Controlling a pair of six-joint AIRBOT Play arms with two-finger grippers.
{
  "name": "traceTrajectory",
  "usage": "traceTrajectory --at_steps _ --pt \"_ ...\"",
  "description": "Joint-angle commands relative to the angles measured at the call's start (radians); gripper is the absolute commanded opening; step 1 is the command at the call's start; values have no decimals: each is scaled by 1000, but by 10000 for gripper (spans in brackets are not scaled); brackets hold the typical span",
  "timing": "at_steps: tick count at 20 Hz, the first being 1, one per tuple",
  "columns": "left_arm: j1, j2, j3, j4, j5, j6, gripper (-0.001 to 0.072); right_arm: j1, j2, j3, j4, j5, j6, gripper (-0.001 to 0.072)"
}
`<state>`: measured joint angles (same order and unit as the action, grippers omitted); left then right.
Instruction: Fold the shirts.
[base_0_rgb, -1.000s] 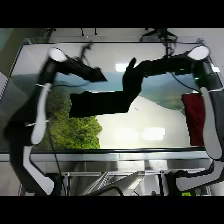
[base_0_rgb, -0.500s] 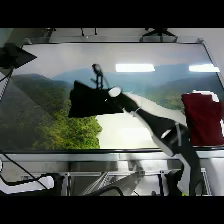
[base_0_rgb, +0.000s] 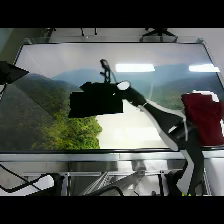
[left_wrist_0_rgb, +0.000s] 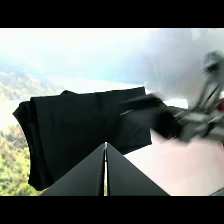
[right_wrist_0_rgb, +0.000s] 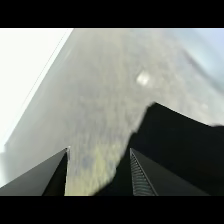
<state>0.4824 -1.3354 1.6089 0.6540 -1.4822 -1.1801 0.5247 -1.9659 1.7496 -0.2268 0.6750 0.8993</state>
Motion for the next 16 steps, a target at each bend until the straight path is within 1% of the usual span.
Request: traceTrajectory --at_steps 1,2,3,4,5,9,16 --pt "5 3 -14 1 -10 10 12 -188 73 0 -323 306 330 433" --pt "5 3 -14 1 -13 10 12 -238 82 0 -412 362 397 466" --pt "5 3 -14 1 -13 10 12 -280 85 0 -478 406 448 555" --pt "5 3 -14 1 -12 10 11 -321 83 0 -531 444 497 601" --pt "5 3 -14 1 -12 10 11 -353 81 0 -571 468 528 601" --pt "5 3 -14 9 -8 23 12 -391 47 0 -607 480 534 603" --pt "5 3 -14 9 -11 29 12 -298 -93 0 -596 455 541 603"
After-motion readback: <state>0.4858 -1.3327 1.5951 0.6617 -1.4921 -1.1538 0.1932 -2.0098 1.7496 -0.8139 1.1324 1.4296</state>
